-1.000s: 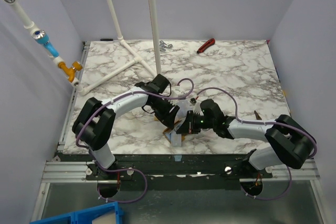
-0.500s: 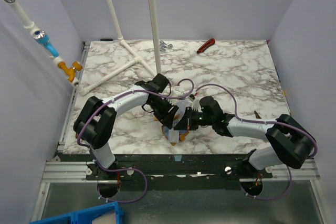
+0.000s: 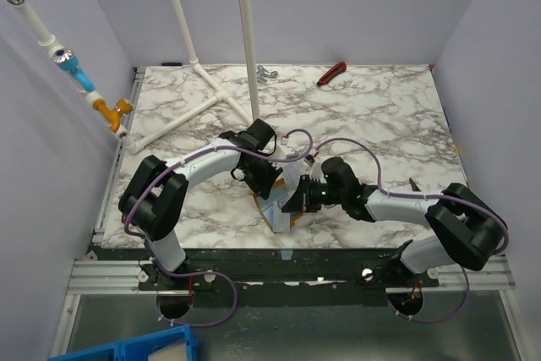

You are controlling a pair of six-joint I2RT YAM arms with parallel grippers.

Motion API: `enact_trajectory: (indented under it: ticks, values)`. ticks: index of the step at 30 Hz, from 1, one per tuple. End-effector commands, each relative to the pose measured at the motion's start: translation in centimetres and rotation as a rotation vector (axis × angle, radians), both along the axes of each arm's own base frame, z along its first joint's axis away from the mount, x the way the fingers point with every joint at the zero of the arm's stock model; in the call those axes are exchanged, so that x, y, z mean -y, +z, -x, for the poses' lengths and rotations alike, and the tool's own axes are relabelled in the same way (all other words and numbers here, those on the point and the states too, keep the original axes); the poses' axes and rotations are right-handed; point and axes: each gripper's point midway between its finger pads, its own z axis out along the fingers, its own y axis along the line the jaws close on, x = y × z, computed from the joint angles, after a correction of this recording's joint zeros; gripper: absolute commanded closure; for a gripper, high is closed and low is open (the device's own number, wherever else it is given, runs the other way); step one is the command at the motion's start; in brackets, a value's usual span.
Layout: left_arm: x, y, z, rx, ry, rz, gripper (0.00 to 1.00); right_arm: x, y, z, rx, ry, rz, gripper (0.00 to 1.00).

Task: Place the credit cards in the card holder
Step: Open the card holder at the center of the board.

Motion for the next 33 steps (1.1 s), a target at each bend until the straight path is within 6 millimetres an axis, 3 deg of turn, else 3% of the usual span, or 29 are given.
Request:
enact_trajectory:
  ticks: [1, 7, 15, 25, 33]
  values:
    - [0.5, -0.1, 0.8, -0.052, 0.003, 0.021, 0.89, 1.6, -1.0, 1.3, -0.008, 0.005, 0.035, 0.99]
    - [1.3, 0.3, 2.8, -0.228, 0.029, 0.096, 0.9, 3.5, -3.0, 2.9, -0.061, -0.011, 0.087, 0.99]
    - [1.0, 0.6, 2.7, -0.453, 0.146, 0.227, 0.92, 4.6, -4.0, 3.5, -0.083, -0.035, 0.135, 0.99]
    - [0.6, -0.6, 2.9, -0.47, 0.19, 0.253, 0.94, 4.7, -3.0, 3.4, -0.069, -0.028, 0.137, 0.99]
    - [-0.1, -1.3, 1.7, -0.41, 0.259, 0.189, 0.95, 4.8, -4.3, 4.5, -0.126, 0.009, 0.161, 0.99]
